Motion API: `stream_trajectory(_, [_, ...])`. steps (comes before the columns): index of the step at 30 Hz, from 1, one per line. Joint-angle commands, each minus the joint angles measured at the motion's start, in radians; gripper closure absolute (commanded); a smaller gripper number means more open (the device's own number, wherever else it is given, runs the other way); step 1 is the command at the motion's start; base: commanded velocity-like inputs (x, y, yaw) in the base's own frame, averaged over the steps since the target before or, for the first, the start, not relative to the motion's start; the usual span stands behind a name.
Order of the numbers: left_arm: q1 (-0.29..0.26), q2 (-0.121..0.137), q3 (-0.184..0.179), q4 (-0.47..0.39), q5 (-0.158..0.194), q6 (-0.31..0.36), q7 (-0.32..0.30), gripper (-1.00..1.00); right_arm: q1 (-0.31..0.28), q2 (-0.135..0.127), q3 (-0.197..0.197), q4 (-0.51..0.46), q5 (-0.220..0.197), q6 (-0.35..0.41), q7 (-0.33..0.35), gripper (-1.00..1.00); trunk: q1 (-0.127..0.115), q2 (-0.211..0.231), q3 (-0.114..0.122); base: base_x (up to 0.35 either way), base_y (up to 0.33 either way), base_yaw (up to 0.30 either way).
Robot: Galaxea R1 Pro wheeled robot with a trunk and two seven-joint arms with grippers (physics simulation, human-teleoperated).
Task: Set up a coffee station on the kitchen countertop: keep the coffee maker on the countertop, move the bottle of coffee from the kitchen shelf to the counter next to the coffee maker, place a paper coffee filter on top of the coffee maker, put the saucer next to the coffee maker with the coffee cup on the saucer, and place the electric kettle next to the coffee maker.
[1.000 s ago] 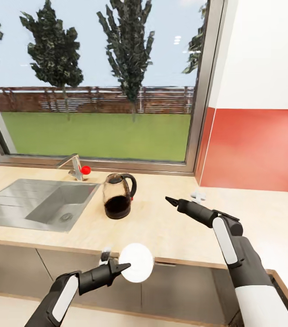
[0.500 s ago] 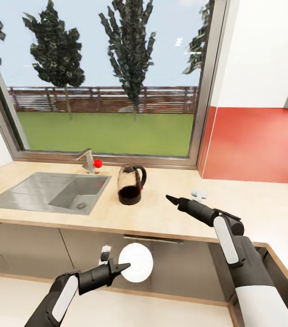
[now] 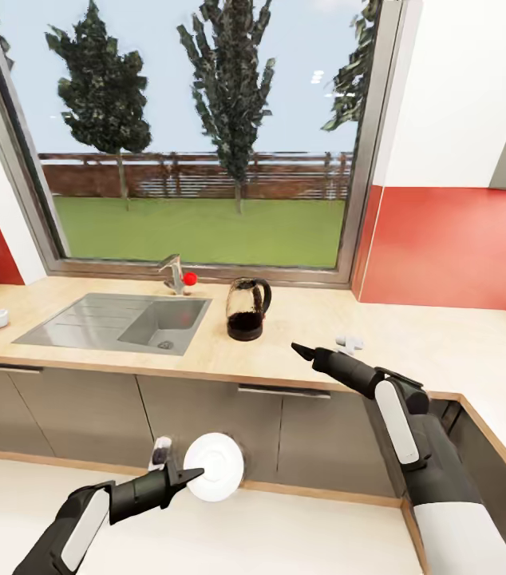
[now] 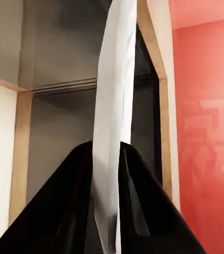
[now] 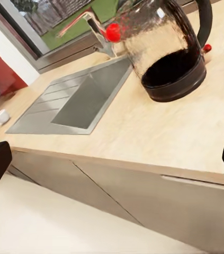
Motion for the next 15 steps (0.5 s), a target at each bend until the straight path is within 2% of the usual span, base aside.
stream_trajectory(1, [0.001,0.020,0.001,0.002,0.002,0.002,-0.019,1.00,-0.001,0.001,-0.001,0.001,0.000,0.006,0.003,-1.00,0.000,-0.002,-0.002,-0.240,0.136,0.000])
stream_trajectory(2, [0.003,0.031,0.001,0.004,0.003,0.001,-0.028,1.00,-0.001,0.001,-0.001,0.002,0.000,0.006,0.003,-1.00,0.000,-0.002,-0.002,-0.200,0.109,0.000])
stream_trajectory(5, [0.028,0.091,0.011,0.043,0.008,-0.004,-0.065,1.00,-0.001,0.002,0.002,0.010,0.000,0.006,0.003,-1.00,0.000,-0.002,-0.002,-0.087,0.048,0.000])
stream_trajectory(7, [0.037,0.119,0.041,0.079,0.010,-0.007,-0.075,1.00,-0.001,0.005,0.008,0.029,0.000,0.006,0.003,-1.00,0.000,-0.002,-0.002,-0.027,0.015,0.000])
stream_trajectory(9, [0.043,0.144,0.087,0.116,0.010,-0.009,-0.081,1.00,0.000,0.009,0.033,0.066,-0.002,0.007,0.004,-1.00,0.000,-0.002,-0.002,-0.011,0.006,0.000])
stream_trajectory(10, [0.047,0.158,0.109,0.133,0.011,-0.010,-0.087,1.00,0.000,0.012,0.062,0.086,-0.003,0.007,0.005,-1.00,0.000,-0.002,-0.002,-0.006,0.003,0.000])
stream_trajectory(13, [0.065,0.196,0.149,0.161,0.009,-0.011,-0.130,1.00,0.002,0.020,0.193,0.138,-0.004,0.007,0.005,-1.00,0.000,-0.002,-0.002,-0.002,0.001,0.000])
stream_trajectory(14, [0.074,0.210,0.157,0.166,0.006,-0.011,-0.162,1.00,0.003,0.021,0.252,0.157,-0.004,0.007,0.005,-1.00,0.000,-0.002,-0.002,0.000,0.000,0.000])
stream_trajectory(15, [0.098,0.226,0.164,0.170,0.001,-0.012,-0.211,1.00,0.026,0.022,0.349,0.188,-0.004,0.007,0.005,-1.00,0.000,-0.002,-0.002,0.000,0.000,0.000])
